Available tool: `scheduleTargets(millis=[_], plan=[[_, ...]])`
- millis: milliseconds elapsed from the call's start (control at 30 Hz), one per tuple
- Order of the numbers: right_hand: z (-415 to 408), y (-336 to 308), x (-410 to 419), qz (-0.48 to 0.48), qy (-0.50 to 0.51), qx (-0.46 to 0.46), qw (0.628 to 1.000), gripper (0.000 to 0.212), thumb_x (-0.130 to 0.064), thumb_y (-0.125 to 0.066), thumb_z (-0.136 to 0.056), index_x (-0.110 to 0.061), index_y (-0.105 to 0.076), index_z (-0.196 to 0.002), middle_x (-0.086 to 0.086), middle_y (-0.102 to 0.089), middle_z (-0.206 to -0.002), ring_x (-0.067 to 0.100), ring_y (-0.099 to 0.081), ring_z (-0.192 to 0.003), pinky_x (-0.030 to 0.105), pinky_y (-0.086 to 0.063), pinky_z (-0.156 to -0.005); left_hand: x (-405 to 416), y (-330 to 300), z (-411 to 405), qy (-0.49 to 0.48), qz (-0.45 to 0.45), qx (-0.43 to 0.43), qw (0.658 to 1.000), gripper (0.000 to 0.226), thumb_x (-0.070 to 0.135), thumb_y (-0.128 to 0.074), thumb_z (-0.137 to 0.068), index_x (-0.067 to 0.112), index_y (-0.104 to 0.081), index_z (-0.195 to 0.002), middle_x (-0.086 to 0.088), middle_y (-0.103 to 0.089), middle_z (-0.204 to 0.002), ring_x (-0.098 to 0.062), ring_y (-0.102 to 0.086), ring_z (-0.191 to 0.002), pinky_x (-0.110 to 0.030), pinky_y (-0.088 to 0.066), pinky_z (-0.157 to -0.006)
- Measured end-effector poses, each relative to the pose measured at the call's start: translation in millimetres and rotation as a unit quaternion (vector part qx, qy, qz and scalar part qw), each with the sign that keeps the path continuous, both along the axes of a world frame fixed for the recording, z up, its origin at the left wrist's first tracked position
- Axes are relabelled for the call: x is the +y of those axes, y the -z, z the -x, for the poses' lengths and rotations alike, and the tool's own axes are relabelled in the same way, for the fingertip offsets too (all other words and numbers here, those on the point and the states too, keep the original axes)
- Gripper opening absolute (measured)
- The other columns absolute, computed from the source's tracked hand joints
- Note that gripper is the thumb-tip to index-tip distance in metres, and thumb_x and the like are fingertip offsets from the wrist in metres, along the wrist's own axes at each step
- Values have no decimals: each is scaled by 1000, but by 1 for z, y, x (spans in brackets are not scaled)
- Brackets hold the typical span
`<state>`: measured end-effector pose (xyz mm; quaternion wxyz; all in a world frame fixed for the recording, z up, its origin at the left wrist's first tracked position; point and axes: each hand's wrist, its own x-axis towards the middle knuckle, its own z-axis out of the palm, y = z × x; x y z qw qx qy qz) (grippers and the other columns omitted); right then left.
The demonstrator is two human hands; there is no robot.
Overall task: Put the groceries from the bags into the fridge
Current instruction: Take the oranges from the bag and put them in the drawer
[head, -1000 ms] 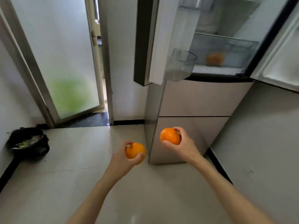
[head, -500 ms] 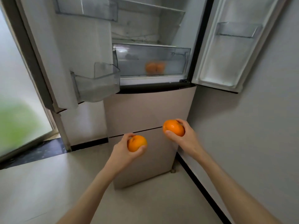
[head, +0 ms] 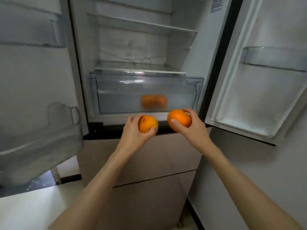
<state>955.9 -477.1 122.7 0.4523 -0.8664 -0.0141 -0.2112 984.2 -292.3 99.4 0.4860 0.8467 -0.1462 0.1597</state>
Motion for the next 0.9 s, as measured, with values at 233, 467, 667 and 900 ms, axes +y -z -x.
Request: scheduleTargets(millis=[233,467,667,900], plan=[[-118,-72,-26,20,-24,-96,995,58,-40,-69,-79,-24,-42,-128,-2,-49,-118,14,-48,-100,27,-35,-82,-26,-83,-100,-81,-4,-133,988,57,25,-73,-76,16,-50,-127,-8,-48,-123,-13,-47,-107,-5,-24,-81],[-218,-117,-48,124,-60,-131,982,60,-39,-71,-77,-21,-48,-128,6,-46,-125,21,-48,-114,21,-32,-89,-41,-138,-180,-130,-96,-122,979,55,40,-75,-71,23,-56,-120,-6,-55,-119,-22,-51,-112,-28,-37,-97],[-275,-124,-55,210,-70,4,975,44,-42,-66,-77,-18,-58,-113,10,-58,-113,27,-53,-104,30,-41,-81,-43,-142,-232,-179,-158,0,971,42,41,-68,-77,25,-59,-115,-6,-59,-114,-25,-53,-108,-38,-46,-91],[-303,-115,-47,275,-130,202,931,33,-45,-51,-84,-14,-62,-80,8,-63,-85,23,-60,-65,25,-47,-56,-43,-128,-258,-165,-240,115,950,29,53,-67,-67,28,-67,-81,2,-70,-88,-18,-64,-90,-35,-51,-87]])
